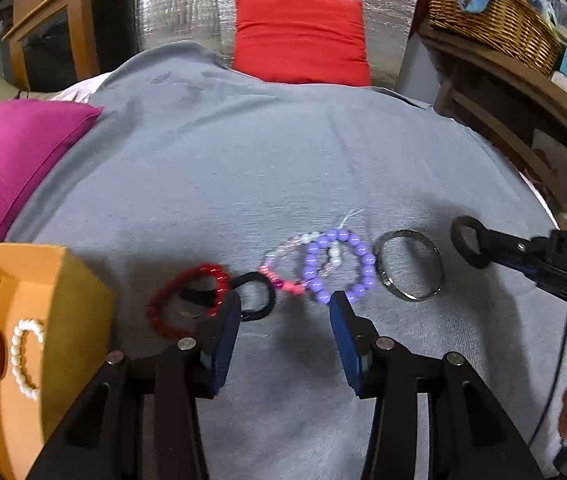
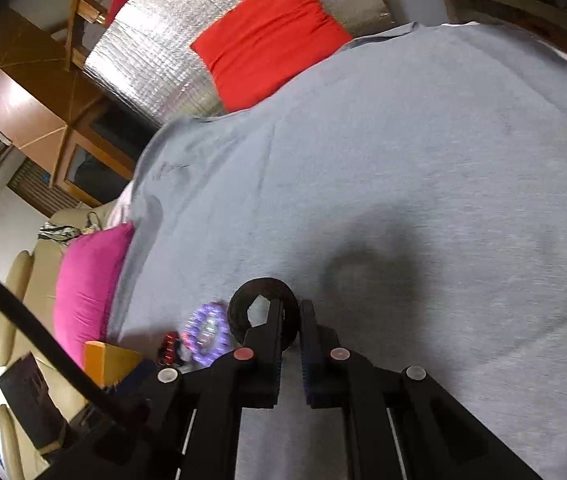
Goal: Organize jewelry
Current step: 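Grasp the dark brown ring with the right gripper, then grasp the purple bead bracelet with the left gripper while the right holds the brown ring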
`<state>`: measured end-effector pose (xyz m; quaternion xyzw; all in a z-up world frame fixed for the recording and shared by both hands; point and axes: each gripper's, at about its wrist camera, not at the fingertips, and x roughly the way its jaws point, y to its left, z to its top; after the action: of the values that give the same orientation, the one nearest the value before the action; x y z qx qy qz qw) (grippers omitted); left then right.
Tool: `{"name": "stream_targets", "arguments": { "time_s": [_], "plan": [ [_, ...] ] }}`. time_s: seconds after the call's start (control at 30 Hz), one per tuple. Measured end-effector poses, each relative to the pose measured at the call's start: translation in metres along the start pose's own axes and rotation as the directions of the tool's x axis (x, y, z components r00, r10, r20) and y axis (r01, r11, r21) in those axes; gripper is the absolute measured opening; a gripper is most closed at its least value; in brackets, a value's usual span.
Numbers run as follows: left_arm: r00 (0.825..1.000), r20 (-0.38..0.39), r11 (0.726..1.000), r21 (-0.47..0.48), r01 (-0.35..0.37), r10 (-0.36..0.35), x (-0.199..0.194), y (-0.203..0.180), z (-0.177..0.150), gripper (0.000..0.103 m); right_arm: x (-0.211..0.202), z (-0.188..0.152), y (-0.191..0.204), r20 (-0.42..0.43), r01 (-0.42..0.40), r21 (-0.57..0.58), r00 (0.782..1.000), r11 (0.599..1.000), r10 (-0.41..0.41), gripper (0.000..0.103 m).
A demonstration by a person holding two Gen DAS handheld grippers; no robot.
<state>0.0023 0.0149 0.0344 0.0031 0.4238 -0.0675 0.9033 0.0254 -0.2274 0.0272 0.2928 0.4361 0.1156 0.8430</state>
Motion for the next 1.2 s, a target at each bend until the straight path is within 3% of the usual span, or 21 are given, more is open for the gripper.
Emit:
{"name": "stream_targets", "arguments": {
  "time_s": [0.5, 0.63, 0.7, 0.8, 1.2],
  "plan": [
    [0.999, 0.004, 0.995, -0.090, 0.042, -0.042, 0.037, -0.007, 0.016, 0.046, -0.027, -0.013, -0.048, -0.038, 0.035, -0.011, 0.999, 0.999, -0.036, 0.009],
    [0.998, 0.000, 0.995, -0.077, 0.068, -0.068, 0.037, -0.008, 0.018, 0.017, -0.026, -0.012, -0.049, -0.047, 0.036, -0.019, 0.998, 0.999, -0.036, 0.009],
    [0.996, -0.012, 0.994, -0.054, 0.091, -0.092, 0.038, -0.011, 0.017, 0.010, -0.024, -0.011, -0.048, -0.052, 0.031, -0.022, 0.998, 0.999, -0.032, 0.009],
    [0.995, -0.020, 0.995, -0.016, 0.094, -0.094, 0.033, -0.017, 0.012, 0.009, -0.022, -0.010, -0.043, -0.051, 0.023, -0.029, 0.998, 0.999, -0.024, 0.009],
    [0.969, -0.097, 0.969, 0.076, 0.233, -0.226, 0.009, -0.039, -0.012, 0.009, -0.025, -0.009, -0.039, -0.030, 0.034, -0.024, 0.999, 0.999, -0.035, 0.009]
  ]
}}
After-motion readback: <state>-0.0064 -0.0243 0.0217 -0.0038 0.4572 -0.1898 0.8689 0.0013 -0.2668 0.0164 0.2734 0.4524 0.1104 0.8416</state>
